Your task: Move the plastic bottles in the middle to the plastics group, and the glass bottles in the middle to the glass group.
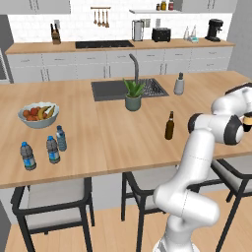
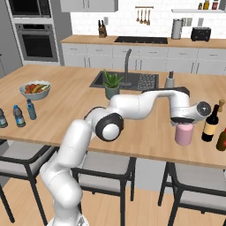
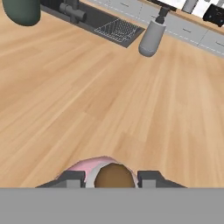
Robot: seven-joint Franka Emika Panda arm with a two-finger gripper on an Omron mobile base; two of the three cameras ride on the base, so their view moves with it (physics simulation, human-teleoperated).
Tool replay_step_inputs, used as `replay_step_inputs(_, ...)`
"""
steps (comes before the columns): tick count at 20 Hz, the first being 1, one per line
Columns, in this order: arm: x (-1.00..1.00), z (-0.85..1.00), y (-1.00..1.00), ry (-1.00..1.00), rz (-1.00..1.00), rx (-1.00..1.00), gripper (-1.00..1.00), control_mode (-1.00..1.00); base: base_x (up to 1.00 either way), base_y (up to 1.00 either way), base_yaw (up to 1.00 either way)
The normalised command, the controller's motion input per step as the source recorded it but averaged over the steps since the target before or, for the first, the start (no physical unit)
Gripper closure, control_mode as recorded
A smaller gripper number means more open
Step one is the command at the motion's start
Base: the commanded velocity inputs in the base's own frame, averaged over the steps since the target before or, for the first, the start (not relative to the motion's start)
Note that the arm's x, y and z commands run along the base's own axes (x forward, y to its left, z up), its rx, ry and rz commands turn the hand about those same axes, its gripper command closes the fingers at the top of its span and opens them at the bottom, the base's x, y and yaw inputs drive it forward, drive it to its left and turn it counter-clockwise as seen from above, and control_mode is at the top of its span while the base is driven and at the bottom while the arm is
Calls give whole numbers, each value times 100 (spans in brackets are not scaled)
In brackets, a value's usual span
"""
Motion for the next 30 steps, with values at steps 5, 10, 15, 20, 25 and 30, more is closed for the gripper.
replay_step_inputs(5, 0, 0, -4, 0, 0, 0, -100, -100, 0, 0, 0)
replay_step_inputs(10, 0, 11, -3, 0, 0, 0, -100, -100, 0, 0, 0)
replay_step_inputs(15, 0, 75, 6, 0, -1, -2, -100, -100, 0, 0, 0)
replay_step_inputs(20, 0, 76, 40, 0, -2, -6, -100, -100, 0, 0, 0)
replay_step_inputs(25, -20, 9, 87, 16, -6, -15, -100, -100, 0, 0, 0)
replay_step_inputs(30, -31, 0, 100, 16, -13, -16, -100, -100, 0, 0, 0)
